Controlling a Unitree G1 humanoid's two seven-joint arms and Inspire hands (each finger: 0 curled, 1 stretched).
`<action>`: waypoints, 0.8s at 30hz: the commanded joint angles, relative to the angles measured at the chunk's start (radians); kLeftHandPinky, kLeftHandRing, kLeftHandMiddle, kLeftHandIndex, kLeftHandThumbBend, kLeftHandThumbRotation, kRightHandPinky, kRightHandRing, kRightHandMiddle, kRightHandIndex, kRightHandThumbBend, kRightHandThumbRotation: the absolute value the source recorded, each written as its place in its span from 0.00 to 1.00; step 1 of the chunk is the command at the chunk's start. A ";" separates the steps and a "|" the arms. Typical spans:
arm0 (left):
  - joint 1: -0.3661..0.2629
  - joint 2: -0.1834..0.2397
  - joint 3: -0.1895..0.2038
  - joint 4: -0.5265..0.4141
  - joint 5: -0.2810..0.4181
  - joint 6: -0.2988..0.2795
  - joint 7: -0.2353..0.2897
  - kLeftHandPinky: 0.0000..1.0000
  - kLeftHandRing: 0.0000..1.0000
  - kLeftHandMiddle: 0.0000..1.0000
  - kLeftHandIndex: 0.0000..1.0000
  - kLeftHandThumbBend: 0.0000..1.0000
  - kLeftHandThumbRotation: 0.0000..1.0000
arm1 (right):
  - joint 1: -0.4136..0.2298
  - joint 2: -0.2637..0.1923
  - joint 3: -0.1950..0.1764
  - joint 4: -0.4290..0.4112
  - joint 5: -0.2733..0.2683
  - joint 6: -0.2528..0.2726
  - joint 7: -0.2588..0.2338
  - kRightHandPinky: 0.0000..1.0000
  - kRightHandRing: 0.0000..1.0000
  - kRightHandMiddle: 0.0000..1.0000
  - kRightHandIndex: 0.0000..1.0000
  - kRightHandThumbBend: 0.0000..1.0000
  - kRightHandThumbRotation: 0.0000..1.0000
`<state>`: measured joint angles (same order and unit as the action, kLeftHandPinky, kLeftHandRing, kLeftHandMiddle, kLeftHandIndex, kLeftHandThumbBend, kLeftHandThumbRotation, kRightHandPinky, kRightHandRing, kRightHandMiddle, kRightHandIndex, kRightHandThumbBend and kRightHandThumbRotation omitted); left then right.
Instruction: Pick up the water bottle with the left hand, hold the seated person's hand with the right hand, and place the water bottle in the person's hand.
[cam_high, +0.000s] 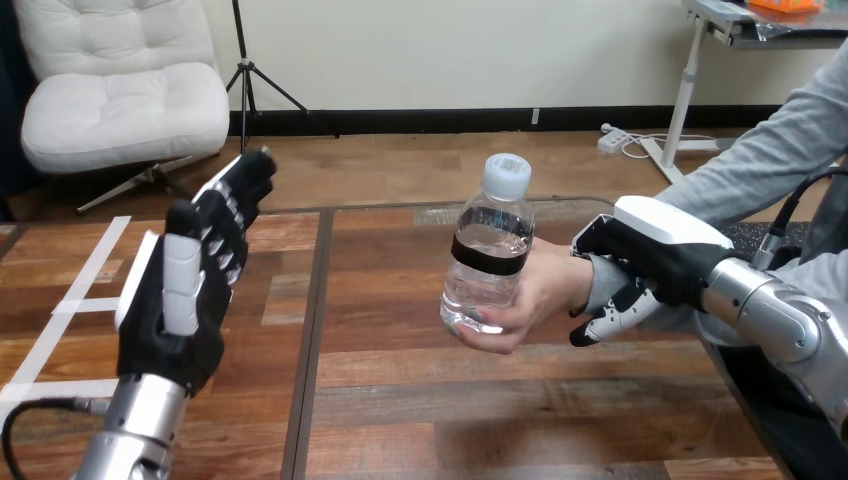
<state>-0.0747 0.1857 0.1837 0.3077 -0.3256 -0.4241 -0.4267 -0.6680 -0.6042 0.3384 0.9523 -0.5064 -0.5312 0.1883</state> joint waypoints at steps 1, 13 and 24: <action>-0.019 -0.016 0.000 -0.051 -0.004 -0.022 0.006 1.00 0.89 0.83 0.76 0.88 1.00 | -0.049 0.002 -0.033 -0.012 0.026 -0.028 -0.021 0.23 0.28 0.34 0.36 0.79 0.00; -0.008 -0.021 -0.010 -0.067 0.023 -0.028 0.021 1.00 0.86 0.81 0.72 0.88 1.00 | -0.056 0.006 -0.028 -0.005 0.020 -0.021 -0.028 0.25 0.30 0.37 0.40 0.81 0.00; -0.010 -0.023 -0.009 -0.069 0.029 -0.030 0.023 0.96 0.84 0.81 0.71 0.86 1.00 | -0.056 -0.001 -0.017 -0.025 -0.002 -0.010 -0.034 0.33 0.38 0.45 0.50 0.86 0.00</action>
<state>-0.0429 0.1581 0.1776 0.3017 -0.3033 -0.4248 -0.4064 -0.6680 -0.6111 0.3385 0.9640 -0.5121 -0.5310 0.1764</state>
